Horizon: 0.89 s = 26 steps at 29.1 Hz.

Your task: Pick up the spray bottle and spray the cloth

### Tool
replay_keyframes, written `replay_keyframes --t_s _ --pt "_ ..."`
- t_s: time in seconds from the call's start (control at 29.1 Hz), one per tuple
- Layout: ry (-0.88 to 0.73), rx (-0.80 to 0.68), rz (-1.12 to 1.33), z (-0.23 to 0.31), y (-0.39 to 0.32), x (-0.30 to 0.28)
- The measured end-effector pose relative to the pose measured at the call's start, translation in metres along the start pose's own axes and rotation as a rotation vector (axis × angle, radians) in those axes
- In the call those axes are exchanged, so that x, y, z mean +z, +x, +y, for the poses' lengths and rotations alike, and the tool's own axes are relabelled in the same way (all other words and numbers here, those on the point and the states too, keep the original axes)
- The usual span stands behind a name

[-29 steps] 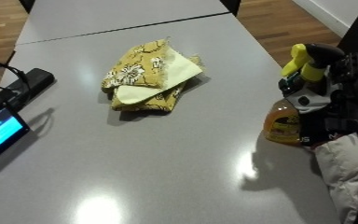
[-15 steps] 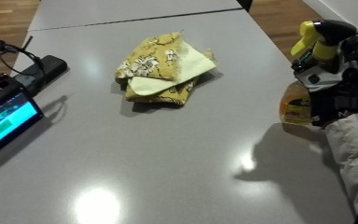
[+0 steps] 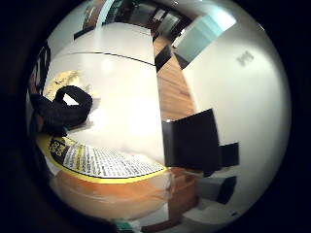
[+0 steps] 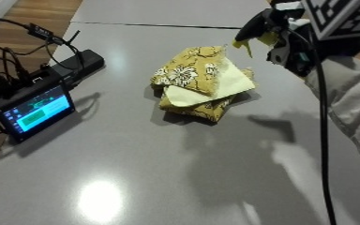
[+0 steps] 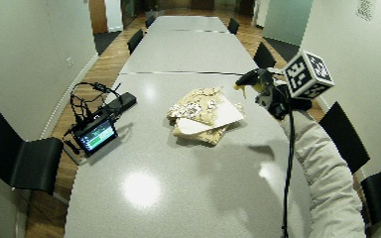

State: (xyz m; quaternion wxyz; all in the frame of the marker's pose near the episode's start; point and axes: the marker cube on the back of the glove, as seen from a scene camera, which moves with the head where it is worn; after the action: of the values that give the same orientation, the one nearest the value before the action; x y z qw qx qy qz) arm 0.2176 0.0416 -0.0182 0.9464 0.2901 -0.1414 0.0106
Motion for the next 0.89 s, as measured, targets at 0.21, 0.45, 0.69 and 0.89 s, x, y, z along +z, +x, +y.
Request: replay_keyframes --t_s 0.21,0.45,0.69,0.89 --pt "-0.068 -0.126 0.359 -0.032 -0.039 -0.001" --pt "-0.068 -0.235 0.517 -0.055 -0.073 -0.010" --pt "-0.059 -0.117 0.200 -0.053 -0.066 0.002" --pt "-0.003 0.130 -0.387 -0.043 -0.044 0.003"
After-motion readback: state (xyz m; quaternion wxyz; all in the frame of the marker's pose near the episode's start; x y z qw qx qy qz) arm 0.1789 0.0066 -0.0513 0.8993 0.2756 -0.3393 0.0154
